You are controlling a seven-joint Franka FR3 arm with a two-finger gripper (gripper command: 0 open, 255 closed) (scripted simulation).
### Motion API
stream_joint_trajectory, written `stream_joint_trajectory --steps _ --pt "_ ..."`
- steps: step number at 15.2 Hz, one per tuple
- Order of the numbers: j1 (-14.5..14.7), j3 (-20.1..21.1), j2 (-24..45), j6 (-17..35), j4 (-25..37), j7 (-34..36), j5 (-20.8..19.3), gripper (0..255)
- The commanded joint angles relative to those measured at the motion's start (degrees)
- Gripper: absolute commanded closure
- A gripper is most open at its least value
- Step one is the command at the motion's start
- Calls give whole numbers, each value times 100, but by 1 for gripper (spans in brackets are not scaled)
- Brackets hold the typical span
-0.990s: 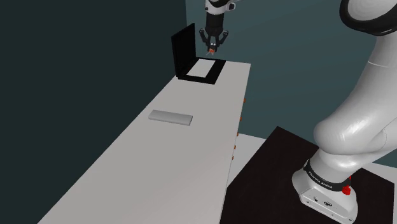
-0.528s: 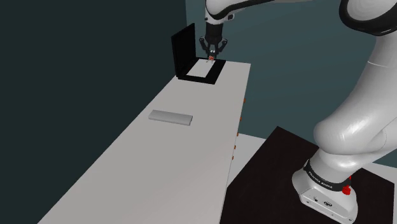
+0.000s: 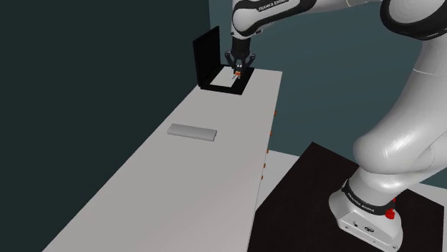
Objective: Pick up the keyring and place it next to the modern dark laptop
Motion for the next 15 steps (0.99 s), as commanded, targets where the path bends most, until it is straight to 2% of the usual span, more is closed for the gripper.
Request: stream_joint_trajectory --steps 1,15 --pt "4 -5 20 166 -150 39 -28 255" --pt "67 -107 387 1112 -805 308 -367 255"
